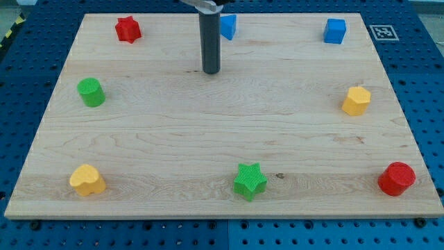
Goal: Push red star to right and down
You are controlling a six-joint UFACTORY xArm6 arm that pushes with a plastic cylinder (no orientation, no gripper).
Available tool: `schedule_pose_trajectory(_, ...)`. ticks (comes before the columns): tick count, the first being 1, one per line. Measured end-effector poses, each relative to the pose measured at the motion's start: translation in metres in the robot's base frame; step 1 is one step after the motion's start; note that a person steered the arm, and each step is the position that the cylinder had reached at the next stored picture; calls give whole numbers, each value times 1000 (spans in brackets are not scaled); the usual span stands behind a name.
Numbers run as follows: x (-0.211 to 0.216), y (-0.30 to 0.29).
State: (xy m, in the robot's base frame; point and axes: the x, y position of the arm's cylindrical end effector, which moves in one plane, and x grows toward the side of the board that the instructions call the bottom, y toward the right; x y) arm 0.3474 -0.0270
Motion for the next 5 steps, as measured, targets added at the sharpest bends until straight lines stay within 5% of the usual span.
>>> schedule_pose_trajectory(2, -38, -20)
schedule_pose_trajectory(5, -156, -126)
